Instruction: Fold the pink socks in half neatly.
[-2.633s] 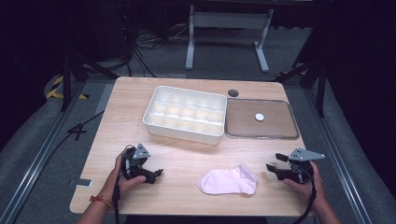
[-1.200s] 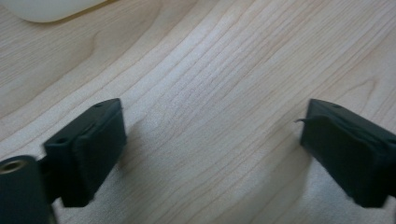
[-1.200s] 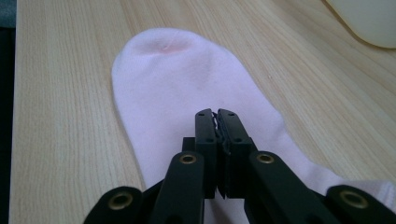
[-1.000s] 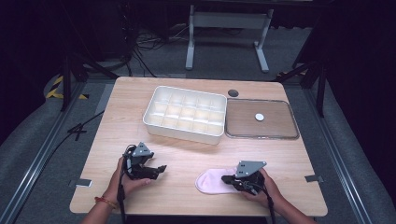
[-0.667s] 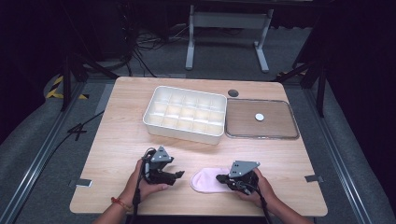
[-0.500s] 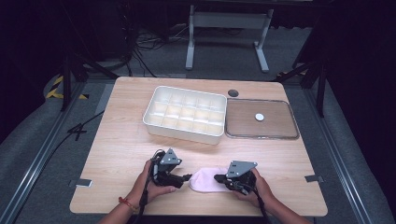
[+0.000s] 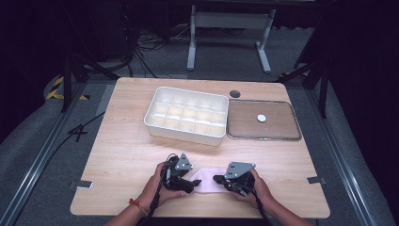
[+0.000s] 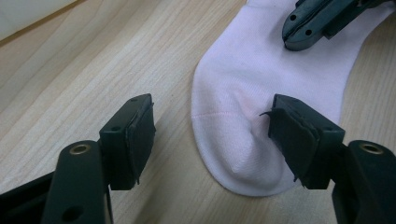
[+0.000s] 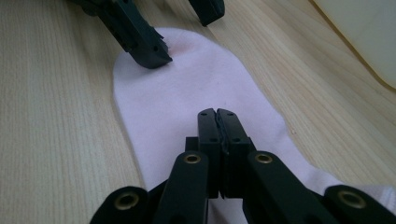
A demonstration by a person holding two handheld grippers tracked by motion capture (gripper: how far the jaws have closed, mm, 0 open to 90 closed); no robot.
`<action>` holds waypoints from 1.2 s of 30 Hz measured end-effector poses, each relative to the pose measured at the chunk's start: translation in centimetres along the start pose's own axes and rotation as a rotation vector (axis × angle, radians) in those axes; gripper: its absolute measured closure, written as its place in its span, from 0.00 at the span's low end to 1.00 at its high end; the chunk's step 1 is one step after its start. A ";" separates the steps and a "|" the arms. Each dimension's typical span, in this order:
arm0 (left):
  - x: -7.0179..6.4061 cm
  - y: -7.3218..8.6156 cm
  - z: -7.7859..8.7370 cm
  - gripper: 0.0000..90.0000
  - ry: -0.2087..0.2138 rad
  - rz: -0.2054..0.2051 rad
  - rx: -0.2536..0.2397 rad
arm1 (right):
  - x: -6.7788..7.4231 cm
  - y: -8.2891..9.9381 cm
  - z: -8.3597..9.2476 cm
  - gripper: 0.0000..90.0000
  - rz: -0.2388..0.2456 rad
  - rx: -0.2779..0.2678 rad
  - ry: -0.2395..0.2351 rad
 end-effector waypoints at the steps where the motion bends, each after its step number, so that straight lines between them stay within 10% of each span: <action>1: 0.0 0.0 0.0 0.35 -0.011 -0.015 0.003 | 0.0 0.0 0.0 1.00 0.001 0.000 0.001; 17: -0.2 0.0 0.4 0.86 0.033 -0.004 0.013 | 0.0 -0.2 -0.2 1.00 0.016 -0.001 0.001; 26: 0.3 0.2 0.6 0.90 0.071 0.051 -0.015 | -0.5 -0.7 -0.6 1.00 0.031 0.007 -0.017; 36: -0.2 -0.8 1.8 0.90 0.058 0.022 -0.093 | -1.2 -1.5 -1.3 1.00 0.041 0.018 -0.053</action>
Point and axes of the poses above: each handheld gripper's, and its own axes: z roughly backward along the jaws, y roughly out of its underside, x roughly to its left, the point moved 6 cm from there along -z, roughly forward along the jaws, and after that the axes turned 7 degrees about x, right-handed, at the moved point
